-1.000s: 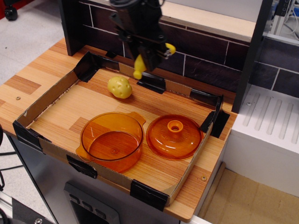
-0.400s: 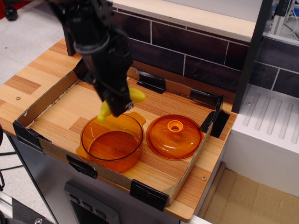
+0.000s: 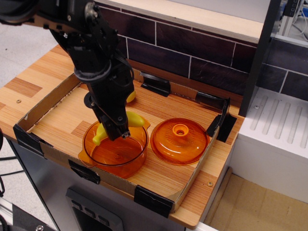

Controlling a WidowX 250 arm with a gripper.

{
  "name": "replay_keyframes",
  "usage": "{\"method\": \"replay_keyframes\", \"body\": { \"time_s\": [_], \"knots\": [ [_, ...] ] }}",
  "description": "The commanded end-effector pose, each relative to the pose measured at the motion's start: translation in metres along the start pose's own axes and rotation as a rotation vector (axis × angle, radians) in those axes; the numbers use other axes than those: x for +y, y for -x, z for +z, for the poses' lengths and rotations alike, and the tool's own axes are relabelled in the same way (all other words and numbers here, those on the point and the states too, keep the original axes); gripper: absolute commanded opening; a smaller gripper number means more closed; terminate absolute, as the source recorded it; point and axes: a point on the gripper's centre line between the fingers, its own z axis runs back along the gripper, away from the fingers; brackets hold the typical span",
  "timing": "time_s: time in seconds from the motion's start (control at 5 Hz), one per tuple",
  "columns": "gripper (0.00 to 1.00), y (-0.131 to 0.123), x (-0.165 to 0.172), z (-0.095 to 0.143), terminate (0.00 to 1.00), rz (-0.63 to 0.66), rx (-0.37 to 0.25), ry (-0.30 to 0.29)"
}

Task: Put banana in pot

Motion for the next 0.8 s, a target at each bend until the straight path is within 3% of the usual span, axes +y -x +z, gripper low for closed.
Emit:
{"method": "replay_keyframes", "body": {
  "time_s": [0.0, 0.4, 0.6],
  "knots": [
    [1.0, -0.009, 0.008, 0.022, 0.0, 0.006, -0.066, -0.013],
    [1.0, -0.035, 0.016, 0.068, 0.0, 0.087, -0.157, -0.006],
    [1.0, -0.035, 0.016, 0.068, 0.0, 0.087, -0.157, -0.006]
  ]
}}
